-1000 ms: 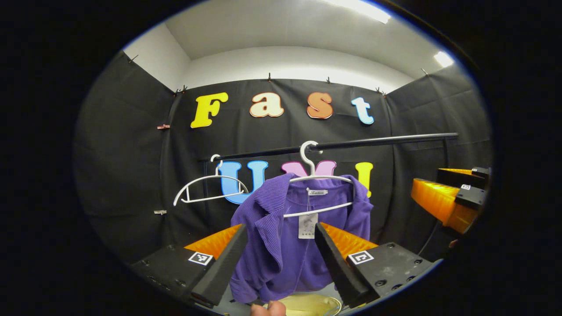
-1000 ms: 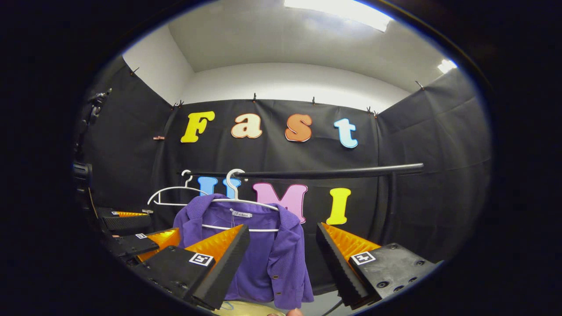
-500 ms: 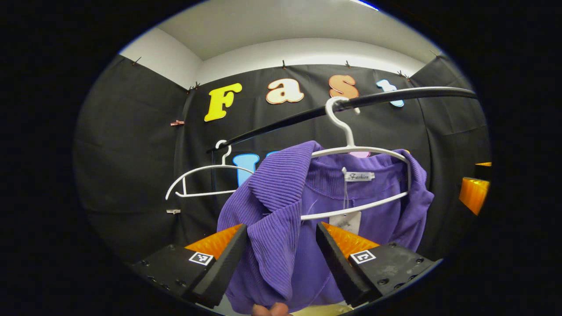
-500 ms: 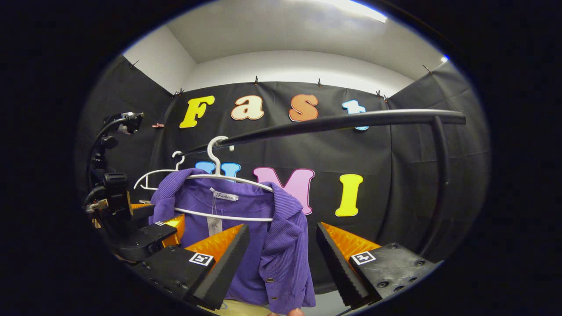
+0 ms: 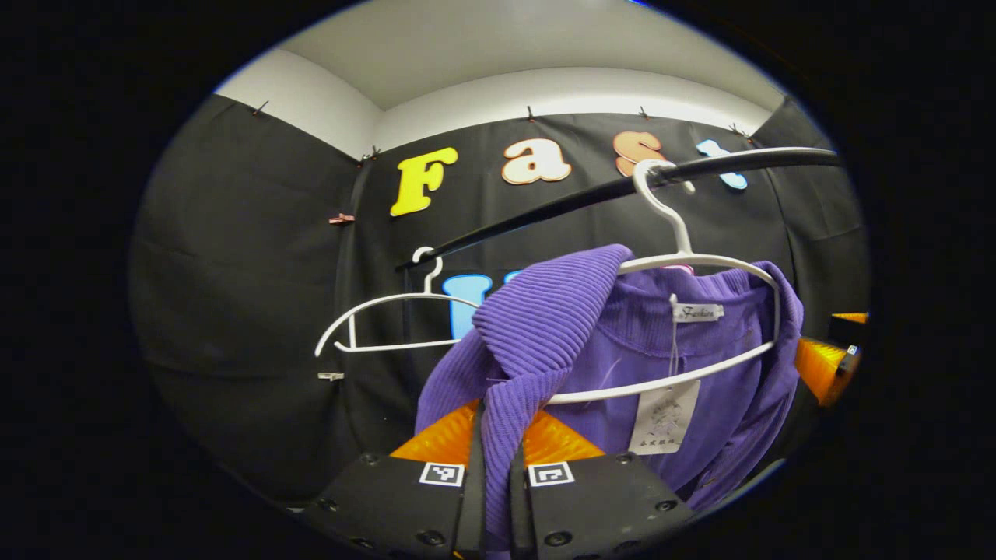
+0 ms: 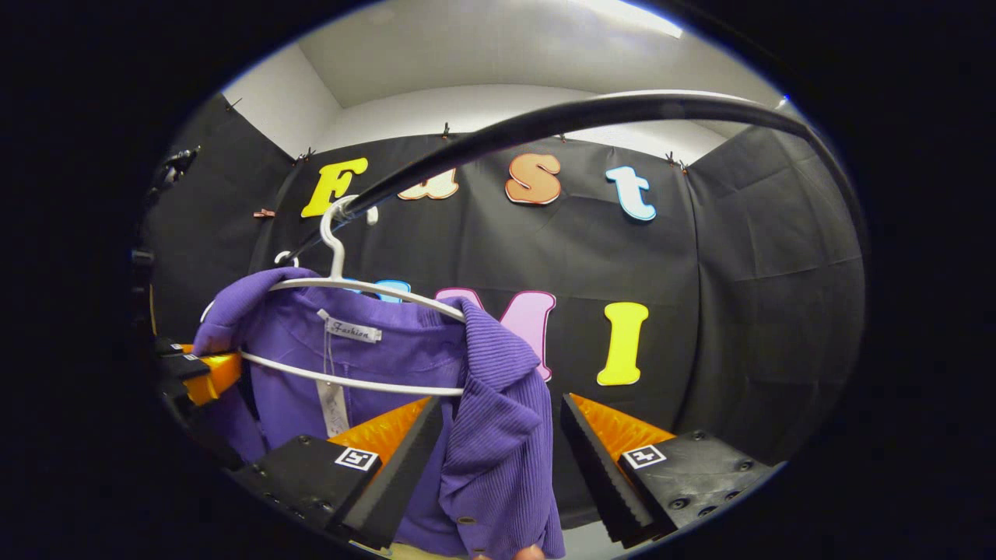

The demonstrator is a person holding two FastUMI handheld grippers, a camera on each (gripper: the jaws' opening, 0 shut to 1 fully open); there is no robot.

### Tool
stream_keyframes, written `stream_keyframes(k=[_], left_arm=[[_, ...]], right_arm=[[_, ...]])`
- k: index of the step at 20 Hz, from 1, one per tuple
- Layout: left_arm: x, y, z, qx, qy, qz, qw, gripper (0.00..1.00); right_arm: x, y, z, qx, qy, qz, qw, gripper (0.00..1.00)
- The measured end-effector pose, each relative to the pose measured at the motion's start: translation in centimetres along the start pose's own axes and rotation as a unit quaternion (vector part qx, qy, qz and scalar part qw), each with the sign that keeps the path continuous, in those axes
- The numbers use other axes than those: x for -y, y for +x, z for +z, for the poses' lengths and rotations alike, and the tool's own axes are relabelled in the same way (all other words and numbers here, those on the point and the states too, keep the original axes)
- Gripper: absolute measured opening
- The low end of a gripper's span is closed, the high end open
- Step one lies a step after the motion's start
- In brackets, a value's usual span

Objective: Grasp the clothes on the hanger with both hands and then place them into the laundry hamper below.

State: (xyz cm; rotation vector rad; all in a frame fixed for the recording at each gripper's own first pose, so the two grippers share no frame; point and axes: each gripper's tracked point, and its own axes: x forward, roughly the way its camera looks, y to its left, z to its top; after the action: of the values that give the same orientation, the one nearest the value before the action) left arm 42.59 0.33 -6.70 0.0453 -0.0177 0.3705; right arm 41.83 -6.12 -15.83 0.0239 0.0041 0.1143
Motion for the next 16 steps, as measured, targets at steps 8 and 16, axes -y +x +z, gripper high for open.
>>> stream_keyframes(k=[8, 16], left_arm=[[1.0, 0.3, -0.6, -0.022, 0.023, -0.039, 0.999, 0.11], [0.3, 0.9, -1.1, -0.010, 0.041, -0.041, 0.998, 0.10]], right_arm=[[-1.4, 4.0, -4.7, -0.042, 0.040, -0.011, 0.998, 0.94], [1.0, 2.9, -4.0, -0.023, -0.006, -0.020, 1.000, 0.14]])
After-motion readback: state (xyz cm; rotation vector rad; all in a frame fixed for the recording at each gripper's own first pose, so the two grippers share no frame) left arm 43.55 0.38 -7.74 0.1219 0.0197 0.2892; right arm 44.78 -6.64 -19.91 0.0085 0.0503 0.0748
